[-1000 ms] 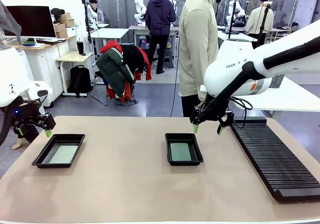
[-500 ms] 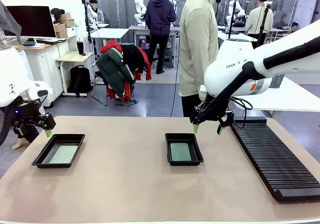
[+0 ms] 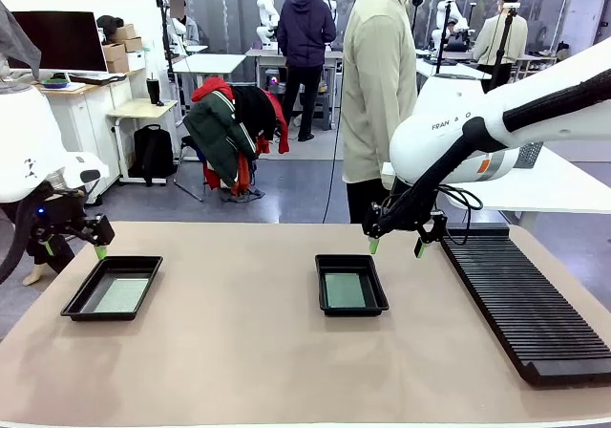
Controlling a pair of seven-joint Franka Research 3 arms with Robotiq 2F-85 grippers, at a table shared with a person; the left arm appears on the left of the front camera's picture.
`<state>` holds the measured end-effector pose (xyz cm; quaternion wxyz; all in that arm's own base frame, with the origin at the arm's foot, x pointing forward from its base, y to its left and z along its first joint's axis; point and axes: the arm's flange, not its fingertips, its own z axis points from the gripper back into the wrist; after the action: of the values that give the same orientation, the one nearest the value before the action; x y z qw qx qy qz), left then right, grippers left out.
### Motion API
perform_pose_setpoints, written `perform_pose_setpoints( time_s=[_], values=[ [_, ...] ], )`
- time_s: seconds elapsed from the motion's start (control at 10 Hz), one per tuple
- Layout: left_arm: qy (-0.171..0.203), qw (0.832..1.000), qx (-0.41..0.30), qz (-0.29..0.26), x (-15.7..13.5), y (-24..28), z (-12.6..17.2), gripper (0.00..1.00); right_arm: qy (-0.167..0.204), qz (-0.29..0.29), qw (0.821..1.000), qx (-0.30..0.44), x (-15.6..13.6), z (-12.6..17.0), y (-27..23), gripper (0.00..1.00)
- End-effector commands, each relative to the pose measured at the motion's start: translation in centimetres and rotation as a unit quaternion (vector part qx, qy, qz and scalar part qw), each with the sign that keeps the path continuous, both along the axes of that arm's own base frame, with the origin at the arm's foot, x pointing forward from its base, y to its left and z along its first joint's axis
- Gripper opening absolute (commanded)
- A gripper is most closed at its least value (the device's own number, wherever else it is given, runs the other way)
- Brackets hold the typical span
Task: Inspect and transfer BCBs to ESD trays.
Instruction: Pick up the ESD tray and place it on the left side of the table.
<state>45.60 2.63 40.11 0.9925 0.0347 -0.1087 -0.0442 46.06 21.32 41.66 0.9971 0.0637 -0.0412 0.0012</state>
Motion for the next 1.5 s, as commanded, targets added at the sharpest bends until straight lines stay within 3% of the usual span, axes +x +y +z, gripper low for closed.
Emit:
perform_pose_setpoints(
  time_s=[0.0,0.8,1.4],
  values=[
    [0.003,1.000,-0.007,0.005,-1.2,-3.1,1.1,1.00,0.005,-0.004,0.999,0.054,-0.6,0.7,-2.7,1.00],
    [0.027,0.999,-0.023,0.026,-3.6,-20.5,3.4,1.00,0.026,0.025,0.976,0.213,-1.2,1.2,-14.4,1.00],
    [0.023,0.997,-0.076,0.018,-5.9,-32.4,2.5,1.00,0.031,0.043,0.964,0.262,-1.5,0.4,-21.5,1.00]
  ],
)
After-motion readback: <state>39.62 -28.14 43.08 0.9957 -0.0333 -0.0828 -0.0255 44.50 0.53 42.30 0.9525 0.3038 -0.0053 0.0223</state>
